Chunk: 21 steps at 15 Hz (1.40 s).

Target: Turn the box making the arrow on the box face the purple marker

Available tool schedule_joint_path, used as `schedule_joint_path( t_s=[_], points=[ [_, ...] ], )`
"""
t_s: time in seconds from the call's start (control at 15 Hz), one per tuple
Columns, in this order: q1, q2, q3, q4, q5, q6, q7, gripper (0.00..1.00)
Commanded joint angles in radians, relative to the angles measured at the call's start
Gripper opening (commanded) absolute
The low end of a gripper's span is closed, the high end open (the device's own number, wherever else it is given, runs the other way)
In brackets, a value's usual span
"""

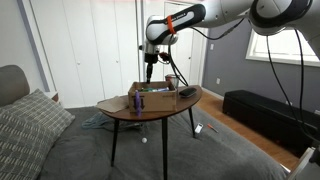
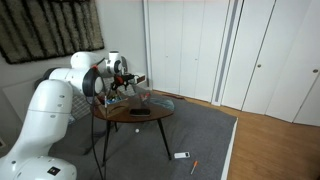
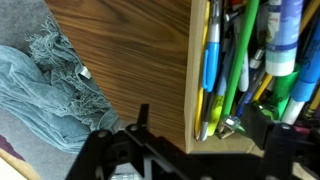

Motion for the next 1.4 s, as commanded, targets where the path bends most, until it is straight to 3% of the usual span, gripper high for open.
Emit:
schedule_joint_path(
  t_s=[0.0,0.4,0.6,0.73,1.0,1.13,1.2,1.27,1.33],
  points=[
    [0.003,0.061,0.006,0.077,-0.017,-0.029,-0.016,0.61],
    [0.001,0.097,0.006,0.108,-0.012,-0.033,-0.018,0.19],
    [0.002,0.105,0.008,0.116,-0.01,-0.042,-0.018,0.17],
    [0.003,0.109,0.009,0.119,-0.009,-0.047,-0.018,0.31],
    [0.002,0.119,0.008,0.125,-0.009,-0.052,-0.016,0.45],
    [0.002,0.121,0.008,0.125,-0.009,-0.053,-0.016,0.4],
    [0.002,0.122,0.008,0.126,-0.01,-0.052,-0.016,0.33],
    [0.002,0.123,0.007,0.125,-0.012,-0.051,-0.016,0.16],
    [0.003,0.123,0.006,0.125,-0.012,-0.051,-0.016,0.13]
  ],
)
